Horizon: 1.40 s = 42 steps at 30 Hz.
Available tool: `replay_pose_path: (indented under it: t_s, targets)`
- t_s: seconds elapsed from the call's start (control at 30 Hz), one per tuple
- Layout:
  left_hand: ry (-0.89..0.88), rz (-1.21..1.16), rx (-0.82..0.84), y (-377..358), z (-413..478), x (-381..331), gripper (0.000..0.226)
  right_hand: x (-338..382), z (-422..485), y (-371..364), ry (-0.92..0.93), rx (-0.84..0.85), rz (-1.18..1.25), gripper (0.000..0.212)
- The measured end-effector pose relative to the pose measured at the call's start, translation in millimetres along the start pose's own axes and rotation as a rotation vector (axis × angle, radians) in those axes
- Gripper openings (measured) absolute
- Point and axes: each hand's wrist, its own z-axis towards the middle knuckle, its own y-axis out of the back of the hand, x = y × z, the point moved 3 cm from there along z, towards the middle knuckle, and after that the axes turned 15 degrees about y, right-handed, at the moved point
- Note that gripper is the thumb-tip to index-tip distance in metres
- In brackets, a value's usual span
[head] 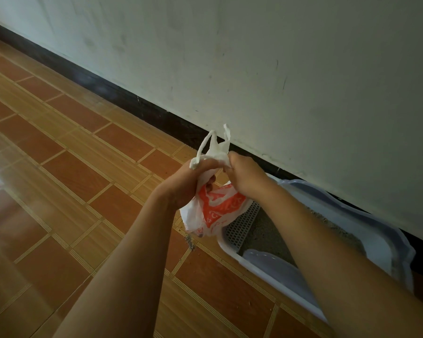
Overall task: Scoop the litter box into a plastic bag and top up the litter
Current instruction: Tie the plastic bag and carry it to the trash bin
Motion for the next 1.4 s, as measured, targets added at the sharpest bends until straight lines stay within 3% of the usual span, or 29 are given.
replay_pose_path:
  t_s: [0.1,0.17,0.23,0.33,0.43,0.5,0.6,0.73,0.83,0.93,1.13,1.27,1.4]
  targets:
    - [0.008,0.11,-0.076,2.8,3.9,2.0,0.022,1.4,0.8,-5.4,0.012,0.075,-0.126,0.03]
    - [-0.098,0.097,-0.155,4.8,7.3,2.0,0.021,5.6,-1.6,-6.2,0.065,0.122,-0.08,0.034]
    - [-0.168,0.035,-0.218,6.5,7.9,1.5,0.022,5.6,-4.8,-4.2,0.065,0.165,0.124,0.034]
    - [-0.135,-0.029,-0.22,8.7,8.1,1.4,0.031,-5.2,-9.1,-1.7,-0.027,0.16,0.54,0.027]
    - [-0.091,-0.075,-0.199,11.0,7.1,1.6,0.041,-23.7,-8.1,-2.9,-0.15,0.04,0.94,0.086]
    - [-0.087,-0.031,-0.163,9.7,8.2,2.1,0.044,-30.8,-5.6,-3.2,-0.203,-0.056,1.091,0.106]
    - [-0.069,0.05,-0.109,6.9,8.8,1.9,0.051,-30.0,-0.1,-1.3,-0.22,-0.155,1.158,0.094]
    - [-0.02,0.054,-0.068,3.6,8.0,2.2,0.047,-21.3,4.4,6.6,-0.198,-0.274,1.035,0.033]
    - [-0.012,0.049,-0.088,3.9,7.9,3.7,0.045,-21.5,5.9,10.3,-0.165,-0.312,0.986,0.012]
    - [0.012,-0.022,-0.069,7.6,8.1,5.8,0.042,-26.3,1.8,13.0,-0.164,-0.382,1.023,0.009]
    - [0.008,-0.347,0.068,17.9,10.6,9.1,0.046,-31.2,-9.2,21.9,-0.084,-0.543,1.378,0.022]
    - [0.01,-0.569,0.047,19.7,10.4,8.3,0.04,-27.3,-14.9,22.9,0.007,-0.468,1.412,0.035]
    - [-0.022,-0.609,0.017,23.2,14.1,6.3,0.038,-24.4,-17.6,17.7,0.048,-0.334,1.3,0.046]
